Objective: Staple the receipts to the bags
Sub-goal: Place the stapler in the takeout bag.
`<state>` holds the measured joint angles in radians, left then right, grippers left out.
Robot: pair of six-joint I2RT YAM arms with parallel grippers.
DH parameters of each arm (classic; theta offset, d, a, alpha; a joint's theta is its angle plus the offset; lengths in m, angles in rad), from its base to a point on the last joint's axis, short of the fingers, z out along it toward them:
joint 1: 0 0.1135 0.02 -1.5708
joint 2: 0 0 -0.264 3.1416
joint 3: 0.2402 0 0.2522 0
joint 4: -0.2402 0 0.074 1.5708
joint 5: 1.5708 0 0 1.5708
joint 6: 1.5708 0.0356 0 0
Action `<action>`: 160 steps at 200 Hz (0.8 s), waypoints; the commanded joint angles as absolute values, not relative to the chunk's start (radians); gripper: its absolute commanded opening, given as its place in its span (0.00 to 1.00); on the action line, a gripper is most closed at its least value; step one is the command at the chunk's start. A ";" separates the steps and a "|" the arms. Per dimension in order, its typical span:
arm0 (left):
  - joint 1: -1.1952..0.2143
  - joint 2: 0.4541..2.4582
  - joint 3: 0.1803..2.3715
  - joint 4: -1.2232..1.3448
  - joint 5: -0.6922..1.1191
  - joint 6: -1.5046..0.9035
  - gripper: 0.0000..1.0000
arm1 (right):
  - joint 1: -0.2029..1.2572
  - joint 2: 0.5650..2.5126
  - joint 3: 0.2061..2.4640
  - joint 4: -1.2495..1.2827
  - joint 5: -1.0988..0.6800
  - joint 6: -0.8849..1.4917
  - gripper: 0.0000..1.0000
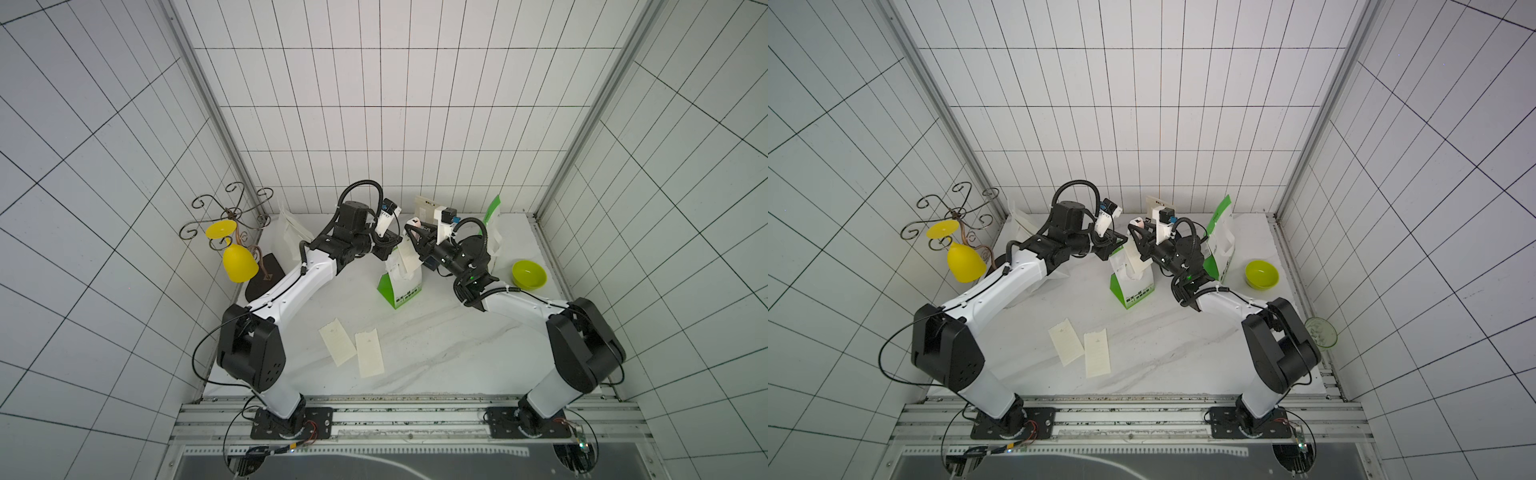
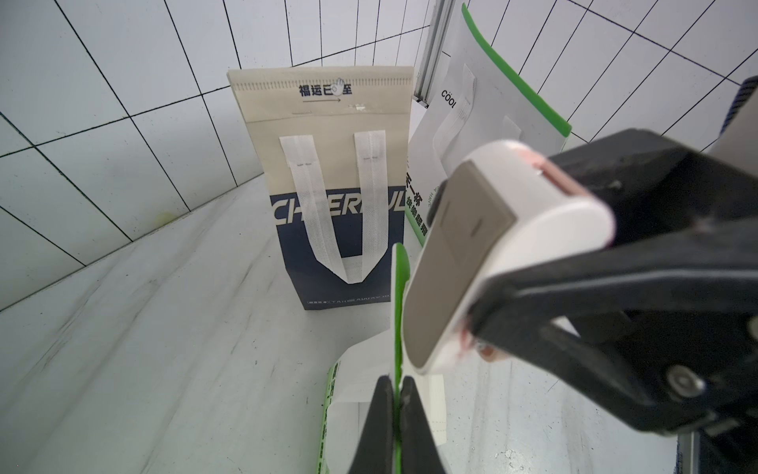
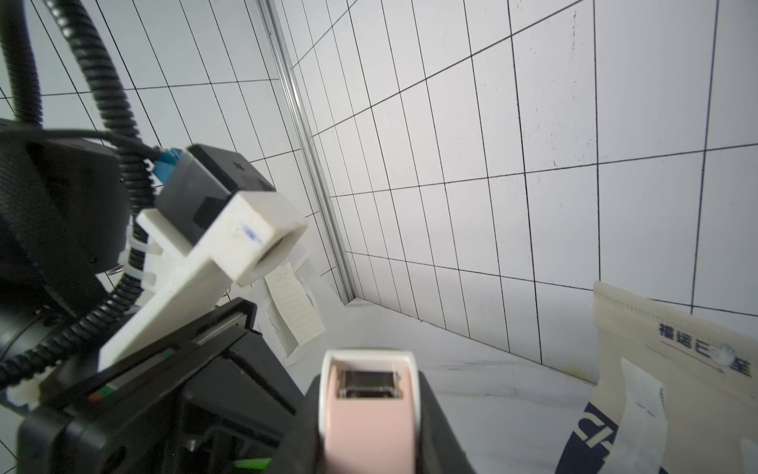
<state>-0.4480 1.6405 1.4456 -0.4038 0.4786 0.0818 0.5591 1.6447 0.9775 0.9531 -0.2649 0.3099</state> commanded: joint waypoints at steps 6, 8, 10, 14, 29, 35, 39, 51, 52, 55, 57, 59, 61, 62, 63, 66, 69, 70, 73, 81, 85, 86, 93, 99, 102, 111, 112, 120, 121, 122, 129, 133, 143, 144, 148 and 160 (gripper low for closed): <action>-0.450 1.654 1.453 -0.428 0.494 0.089 0.00 | 0.567 1.664 1.099 0.989 -0.258 0.302 0.00; -0.451 1.655 1.453 -0.428 0.493 0.089 0.00 | 0.566 1.663 1.101 0.989 -0.257 0.302 0.00; -0.451 1.656 1.453 -0.428 0.493 0.089 0.00 | 0.567 1.663 1.101 0.989 -0.258 0.302 0.00; -0.450 1.655 1.454 -0.428 0.492 0.090 0.00 | 0.567 1.663 1.104 0.990 -0.259 0.302 0.00; -0.449 1.659 1.455 -0.428 0.490 0.087 0.00 | 0.568 1.656 1.110 0.983 -0.261 0.298 0.00; -0.450 1.661 1.456 -0.428 0.489 0.087 0.00 | 0.567 1.654 1.111 0.984 -0.262 0.296 0.00; -0.449 1.663 1.456 -0.428 0.490 0.087 0.00 | 0.568 1.651 1.113 0.983 -0.264 0.295 0.00; -0.450 1.663 1.457 -0.428 0.490 0.087 0.00 | 0.569 1.644 1.114 0.979 -0.261 0.289 0.00; -0.450 1.664 1.457 -0.428 0.489 0.086 0.00 | 0.568 1.643 1.113 0.979 -0.259 0.289 0.00; -0.449 1.664 1.457 -0.428 0.491 0.086 0.00 | 0.569 1.642 1.112 0.979 -0.259 0.287 0.00; -0.450 1.664 1.457 -0.429 0.492 0.086 0.00 | 0.568 1.642 1.113 0.979 -0.258 0.286 0.00; -0.449 1.664 1.457 -0.429 0.491 0.086 0.00 | 0.569 1.640 1.112 0.979 -0.257 0.285 0.00; -0.450 1.665 1.458 -0.429 0.492 0.086 0.00 | 0.569 1.639 1.113 0.979 -0.256 0.284 0.00; -0.450 1.665 1.458 -0.429 0.491 0.086 0.00 | 0.569 1.638 1.113 0.979 -0.255 0.284 0.00; -0.450 1.664 1.458 -0.430 0.492 0.087 0.00 | 0.568 1.637 1.112 0.979 -0.254 0.283 0.00; -0.449 1.664 1.459 -0.429 0.491 0.087 0.00 | 0.569 1.636 1.111 0.979 -0.252 0.282 0.00; -0.449 1.663 1.459 -0.428 0.491 0.086 0.00 | 0.569 1.635 1.111 0.979 -0.250 0.282 0.00; -0.449 1.663 1.459 -0.428 0.492 0.086 0.00 | 0.569 1.635 1.111 0.979 -0.250 0.281 0.00; -0.449 1.663 1.459 -0.428 0.491 0.087 0.00 | 0.569 1.633 1.112 0.979 -0.250 0.280 0.00; -0.449 1.664 1.459 -0.429 0.491 0.086 0.00 | 0.569 1.632 1.116 0.979 -0.249 0.276 0.00; -0.450 1.664 1.459 -0.430 0.489 0.086 0.00 | 0.569 1.633 1.119 0.978 -0.248 0.276 0.00; -0.450 1.664 1.459 -0.430 0.490 0.086 0.00 | 0.569 1.634 1.120 0.977 -0.248 0.276 0.00; -0.449 1.663 1.458 -0.430 0.491 0.086 0.00 | 0.569 1.636 1.127 0.973 -0.250 0.276 0.00; -0.449 1.664 1.458 -0.430 0.491 0.086 0.00 | 0.569 1.638 1.132 0.973 -0.251 0.275 0.00; -0.449 1.665 1.459 -0.430 0.491 0.086 0.00 | 0.568 1.640 1.136 0.971 -0.252 0.276 0.00; -0.449 1.664 1.459 -0.430 0.492 0.086 0.00 | 0.569 1.645 1.144 0.965 -0.250 0.276 0.00; -0.449 1.664 1.458 -0.430 0.491 0.086 0.00 | 0.569 1.646 1.144 0.965 -0.250 0.277 0.00; -0.449 1.664 1.459 -0.431 0.490 0.087 0.00 | 0.569 1.648 1.150 0.966 -0.252 0.278 0.00; -0.449 1.664 1.459 -0.431 0.490 0.086 0.00 | 0.569 1.649 1.151 0.966 -0.252 0.278 0.00; -0.449 1.664 1.459 -0.431 0.490 0.086 0.00 | 0.568 1.649 1.152 0.964 -0.252 0.277 0.00; -0.449 1.664 1.457 -0.430 0.488 0.087 0.00 | 0.568 1.650 1.158 0.958 -0.252 0.276 0.00; -0.449 1.664 1.458 -0.430 0.489 0.087 0.00 | 0.569 1.651 1.161 0.957 -0.249 0.276 0.00; -0.449 1.665 1.459 -0.430 0.488 0.087 0.00 | 0.569 1.650 1.163 0.954 -0.247 0.275 0.00; -0.449 1.665 1.459 -0.430 0.489 0.087 0.00 | 0.568 1.650 1.163 0.953 -0.247 0.275 0.00; -0.449 1.666 1.460 -0.430 0.488 0.087 0.00 | 0.568 1.651 1.164 0.950 -0.246 0.273 0.00; -0.449 1.665 1.461 -0.430 0.490 0.087 0.00 | 0.568 1.659 1.169 0.945 -0.248 0.269 0.00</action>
<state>-0.4454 1.6413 1.4456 -0.4034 0.4763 0.0818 0.5591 1.6543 1.0538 0.9314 -0.2592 0.2874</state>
